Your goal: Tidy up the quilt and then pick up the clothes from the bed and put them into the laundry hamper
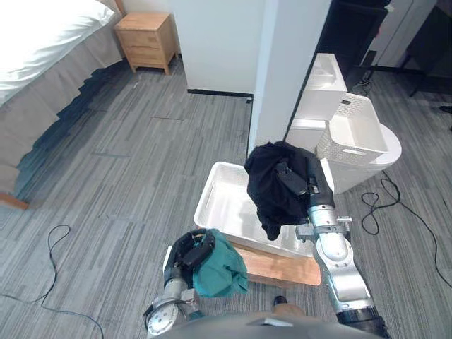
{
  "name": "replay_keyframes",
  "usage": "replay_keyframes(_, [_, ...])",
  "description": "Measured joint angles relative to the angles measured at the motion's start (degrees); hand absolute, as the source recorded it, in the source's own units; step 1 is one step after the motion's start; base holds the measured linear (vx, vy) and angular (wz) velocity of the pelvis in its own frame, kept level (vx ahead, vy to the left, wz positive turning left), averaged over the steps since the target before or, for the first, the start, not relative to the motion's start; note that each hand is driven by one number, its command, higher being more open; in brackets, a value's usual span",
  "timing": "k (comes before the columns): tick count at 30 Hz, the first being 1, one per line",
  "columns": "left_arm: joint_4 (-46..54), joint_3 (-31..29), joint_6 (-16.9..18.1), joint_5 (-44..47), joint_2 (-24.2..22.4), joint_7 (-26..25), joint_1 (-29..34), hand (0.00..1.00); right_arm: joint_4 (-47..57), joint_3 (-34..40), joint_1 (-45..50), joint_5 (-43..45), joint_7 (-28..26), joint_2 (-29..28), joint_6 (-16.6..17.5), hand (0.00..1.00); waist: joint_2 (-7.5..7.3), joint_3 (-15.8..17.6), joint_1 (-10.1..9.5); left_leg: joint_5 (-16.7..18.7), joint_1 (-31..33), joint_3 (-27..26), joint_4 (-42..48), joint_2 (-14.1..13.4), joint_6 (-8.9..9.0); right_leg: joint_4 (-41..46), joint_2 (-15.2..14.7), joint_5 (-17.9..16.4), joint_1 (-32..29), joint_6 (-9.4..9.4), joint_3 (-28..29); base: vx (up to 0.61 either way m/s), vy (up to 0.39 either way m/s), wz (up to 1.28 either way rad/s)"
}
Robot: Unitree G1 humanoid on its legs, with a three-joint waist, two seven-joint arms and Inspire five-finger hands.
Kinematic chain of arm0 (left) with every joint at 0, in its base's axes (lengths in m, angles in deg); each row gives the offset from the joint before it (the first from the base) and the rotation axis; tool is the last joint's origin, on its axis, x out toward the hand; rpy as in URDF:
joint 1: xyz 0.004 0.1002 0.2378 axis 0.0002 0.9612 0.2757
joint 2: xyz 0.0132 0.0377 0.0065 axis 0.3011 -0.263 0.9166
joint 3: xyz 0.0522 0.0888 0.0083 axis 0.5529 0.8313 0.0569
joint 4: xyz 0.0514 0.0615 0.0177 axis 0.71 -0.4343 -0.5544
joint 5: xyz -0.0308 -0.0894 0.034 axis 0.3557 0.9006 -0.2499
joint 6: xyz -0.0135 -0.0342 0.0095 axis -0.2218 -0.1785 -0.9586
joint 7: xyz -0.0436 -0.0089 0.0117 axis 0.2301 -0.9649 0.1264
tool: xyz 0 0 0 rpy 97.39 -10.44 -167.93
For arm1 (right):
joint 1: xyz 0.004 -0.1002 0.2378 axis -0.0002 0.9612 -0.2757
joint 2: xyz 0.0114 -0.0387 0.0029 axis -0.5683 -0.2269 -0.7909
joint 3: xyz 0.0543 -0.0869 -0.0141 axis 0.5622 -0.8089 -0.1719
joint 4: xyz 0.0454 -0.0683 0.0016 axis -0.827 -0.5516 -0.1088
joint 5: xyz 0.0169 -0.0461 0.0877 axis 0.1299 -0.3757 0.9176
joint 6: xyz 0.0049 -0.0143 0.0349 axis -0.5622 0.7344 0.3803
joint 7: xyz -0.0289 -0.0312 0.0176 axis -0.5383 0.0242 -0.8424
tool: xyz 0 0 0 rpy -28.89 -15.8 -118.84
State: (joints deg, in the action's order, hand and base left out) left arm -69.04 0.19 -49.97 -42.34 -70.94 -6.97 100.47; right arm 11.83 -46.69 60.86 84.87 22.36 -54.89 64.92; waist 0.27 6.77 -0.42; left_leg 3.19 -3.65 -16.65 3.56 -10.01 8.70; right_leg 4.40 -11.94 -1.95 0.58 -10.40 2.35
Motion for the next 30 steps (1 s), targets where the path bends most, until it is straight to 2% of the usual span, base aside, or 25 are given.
replay_keyframes(3, [6.0, 0.8, 0.9, 3.8, 1.8, 3.7, 0.1, 0.0, -6.1, 1.9, -0.1, -0.1, 0.0, 0.0, -1.3, 1.0, 0.2, -0.1, 0.44, -1.4, -0.6, 0.6, -2.4, 0.5, -0.02, -0.8, -0.3, 0.7, 0.3, -0.15, -0.8, 0.0, 0.018, 0.14])
replay_keyframes(6, [9.4, 2.0, 2.6, 8.2, 3.0, 6.9, -0.7, 0.0, -13.2, 5.0, -1.1, -0.1, 0.6, 0.9, -2.3, 1.0, 1.08, -0.6, 0.95, -3.1, -1.0, 1.2, -5.2, 0.8, -0.04, -1.6, -0.2, 1.6, 0.5, -0.59, -2.1, -0.02, -0.003, 0.11])
replay_keyframes(10, [10.0, 3.7, 2.6, 11.5, 3.8, 8.2, -1.7, 0.0, -20.2, 6.2, -4.3, -0.1, 1.4, 2.4, -3.5, 1.0, 1.26, -0.7, 1.49, -5.2, -1.5, 2.2, -7.9, 0.9, -0.03, -1.7, -0.2, 1.6, 0.5, -0.6, -3.1, -0.05, -0.01, 0.14])
replay_keyframes(13, [10.1, 5.3, 2.6, 12.7, 4.5, 7.8, -2.6, 0.0, -21.6, 6.3, -5.5, -2.6, 1.7, 3.2, -4.1, 1.0, 1.36, -0.7, 1.71, -6.0, -0.9, 3.1, -8.4, 0.9, -0.06, -1.7, -0.2, 1.6, 0.5, -0.61, -3.9, -0.07, -0.005, 0.14])
replay_keyframes(16, [12.7, 5.5, 2.6, 11.8, 4.6, 5.6, -4.1, 0.0, -21.4, 6.2, -6.8, -6.4, 1.9, 3.2, -4.2, 1.0, 1.56, -0.8, 2.07, -6.5, -0.8, 3.1, -8.6, 0.9, -0.09, -1.9, -0.2, 1.6, 0.5, -0.62, -3.8, -0.09, -0.002, 0.01])
replay_keyframes(19, [17.1, 5.4, 4.2, 6.5, 4.4, 2.5, -6.7, 0.0, -19.8, 6.6, -6.3, -9.3, 2.8, 3.2, -4.4, 1.0, 1.94, -1.0, 2.3, -7.0, -0.7, 3.1, -8.6, 0.8, 0.12, -2.5, 0.1, 1.6, 0.5, -0.67, -3.7, -0.07, -0.005, -0.02])
replay_keyframes(23, [20.8, 4.4, 6.1, 2.8, 3.1, -0.5, -10.7, 0.0, -11.2, 8.0, -2.9, -11.2, 3.1, 2.8, -4.5, 1.0, 2.57, -1.4, 2.76, -7.3, -0.9, 2.8, -8.6, 0.4, 0.3, -2.5, 0.5, 1.7, 0.5, -0.63, -3.3, -0.04, -0.006, -0.04])
replay_keyframes(26, [21.4, 2.4, 7.3, -0.3, 2.6, -3.8, -15.7, 0.0, -4.8, 9.5, -1.8, -11.2, 3.5, 2.4, -4.5, 1.0, 2.49, -1.3, 3.72, -7.3, -1.9, 1.5, -8.6, -0.1, 0.46, -2.6, 1.1, 2.2, 0.4, -0.27, -2.1, -0.02, -0.002, -0.22])
replay_keyframes(30, [17.4, 0.3, 7.6, -8.0, 3.2, -9.3, -25.8, 0.0, 1.3, 13.0, 0.7, -8.9, 4.4, 0.3, -4.4, 1.0, 2.11, -1.3, 4.2, -7.1, -2.8, -0.7, -8.6, -1.0, 0.92, -3.8, 2.1, 3.1, 0.1, 0.01, -0.2, -0.03, -0.008, -0.3])
